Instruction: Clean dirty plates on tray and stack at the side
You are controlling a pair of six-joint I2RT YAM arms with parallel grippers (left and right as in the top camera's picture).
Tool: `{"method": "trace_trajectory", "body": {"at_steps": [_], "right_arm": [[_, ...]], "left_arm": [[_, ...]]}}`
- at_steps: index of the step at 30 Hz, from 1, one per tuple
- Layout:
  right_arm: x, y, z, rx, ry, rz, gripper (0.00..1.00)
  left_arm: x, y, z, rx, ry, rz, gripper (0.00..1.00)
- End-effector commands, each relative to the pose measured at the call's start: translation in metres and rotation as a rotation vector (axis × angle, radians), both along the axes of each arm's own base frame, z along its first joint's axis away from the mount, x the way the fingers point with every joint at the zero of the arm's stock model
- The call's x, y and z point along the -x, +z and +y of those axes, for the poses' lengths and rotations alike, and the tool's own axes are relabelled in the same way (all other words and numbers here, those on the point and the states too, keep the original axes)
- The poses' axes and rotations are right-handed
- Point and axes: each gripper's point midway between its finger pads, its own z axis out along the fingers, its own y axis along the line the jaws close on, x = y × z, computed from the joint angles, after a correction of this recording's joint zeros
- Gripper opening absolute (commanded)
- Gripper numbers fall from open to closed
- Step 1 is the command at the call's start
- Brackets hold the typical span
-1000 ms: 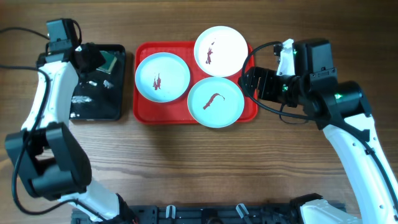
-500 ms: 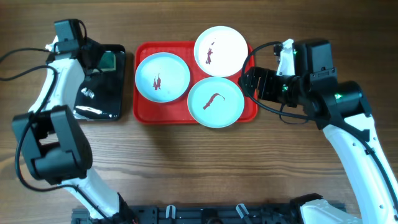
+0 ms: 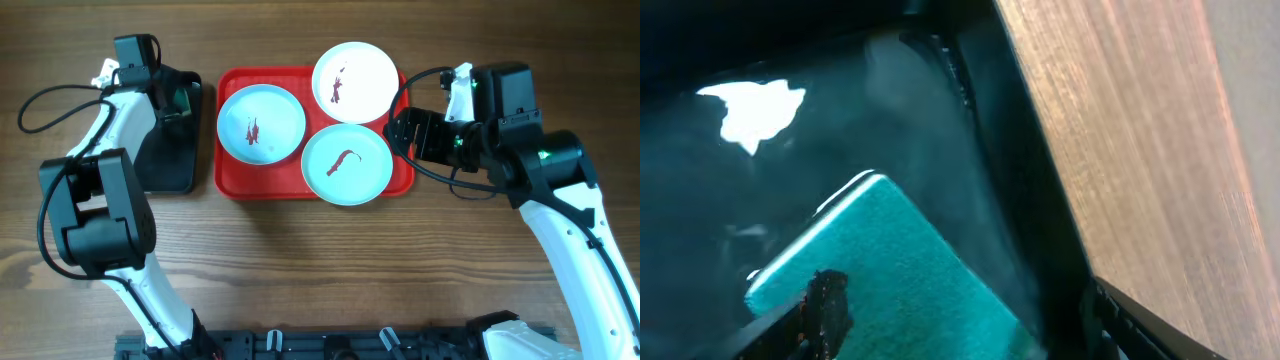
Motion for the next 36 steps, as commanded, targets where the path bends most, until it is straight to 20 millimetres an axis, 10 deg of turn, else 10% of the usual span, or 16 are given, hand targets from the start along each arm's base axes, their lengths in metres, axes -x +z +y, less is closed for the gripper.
{"method": "trace_trajectory", "body": {"at_steps": [1,16,29,36], "right_arm": [[-0.005,0.003,-0.004,0.01,-0.025,-0.006,1.0],[-0.005,0.003,-0.004,0.01,-0.025,-0.005,1.0],[-0.005,0.003,-0.004,0.01,-0.025,-0.006,1.0],[-0.005,0.003,-0.004,0.01,-0.025,-0.006,1.0]], "left_arm": [[0.013,-0.019,0.004,-0.058,-0.052,0.097,0.78],[0.071,-0.042,-0.008,-0.099,-0.307,0.406,0.83],[0.072,0.05,-0.008,-0.193,-0.374,0.271,0.25],[0.087,0.064,0.003,-0.288,-0.41,0.331,0.29]]}}
